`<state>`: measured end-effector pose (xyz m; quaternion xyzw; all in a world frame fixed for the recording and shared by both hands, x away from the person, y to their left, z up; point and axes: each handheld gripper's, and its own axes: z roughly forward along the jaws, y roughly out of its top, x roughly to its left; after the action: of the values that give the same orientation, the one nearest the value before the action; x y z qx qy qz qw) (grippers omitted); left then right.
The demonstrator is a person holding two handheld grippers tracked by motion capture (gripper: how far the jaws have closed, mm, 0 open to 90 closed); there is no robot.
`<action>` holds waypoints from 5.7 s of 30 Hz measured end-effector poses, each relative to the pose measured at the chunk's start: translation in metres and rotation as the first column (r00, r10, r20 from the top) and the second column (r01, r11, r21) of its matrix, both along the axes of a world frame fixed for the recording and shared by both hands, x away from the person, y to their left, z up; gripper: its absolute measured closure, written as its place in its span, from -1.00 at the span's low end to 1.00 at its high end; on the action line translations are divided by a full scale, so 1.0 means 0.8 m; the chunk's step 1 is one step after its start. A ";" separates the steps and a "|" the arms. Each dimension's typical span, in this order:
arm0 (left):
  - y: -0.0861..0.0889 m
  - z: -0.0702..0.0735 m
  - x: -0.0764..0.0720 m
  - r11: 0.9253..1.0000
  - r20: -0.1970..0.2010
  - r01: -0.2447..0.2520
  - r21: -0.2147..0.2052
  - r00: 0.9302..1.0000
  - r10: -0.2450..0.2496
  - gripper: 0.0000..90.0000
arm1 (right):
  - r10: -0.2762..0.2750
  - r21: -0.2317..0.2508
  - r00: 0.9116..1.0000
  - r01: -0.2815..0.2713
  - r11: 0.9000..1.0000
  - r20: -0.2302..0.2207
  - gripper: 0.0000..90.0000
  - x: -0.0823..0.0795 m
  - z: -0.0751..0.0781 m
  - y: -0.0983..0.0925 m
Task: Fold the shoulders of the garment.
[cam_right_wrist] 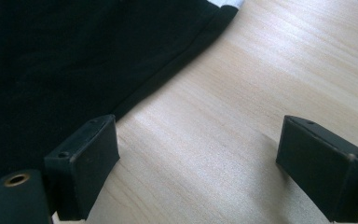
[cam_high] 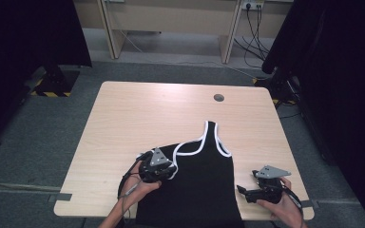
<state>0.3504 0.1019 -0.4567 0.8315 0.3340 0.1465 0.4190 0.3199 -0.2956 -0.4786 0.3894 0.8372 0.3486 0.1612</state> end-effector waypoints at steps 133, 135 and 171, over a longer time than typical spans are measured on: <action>0.027 -0.034 0.004 0.994 -0.047 -0.091 0.065 0.994 0.094 -0.80 | 0.246 -0.055 0.969 -0.246 0.968 -0.007 0.30 0.066 0.014 0.090; 0.027 -0.034 0.003 0.994 -0.048 -0.090 0.064 0.995 0.093 -0.81 | 0.242 -0.054 0.970 -0.242 0.969 -0.003 0.23 0.064 0.015 0.090; 0.025 -0.034 0.026 0.993 -0.080 -0.112 0.023 0.990 0.114 -0.85 | 0.067 0.022 0.997 -0.066 0.998 -0.028 -0.04 0.108 0.009 0.053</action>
<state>0.3709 0.1218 -0.4839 0.8202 0.3958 0.1393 0.3887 0.4067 -0.2530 -0.4716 0.3680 0.8482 0.3569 0.1334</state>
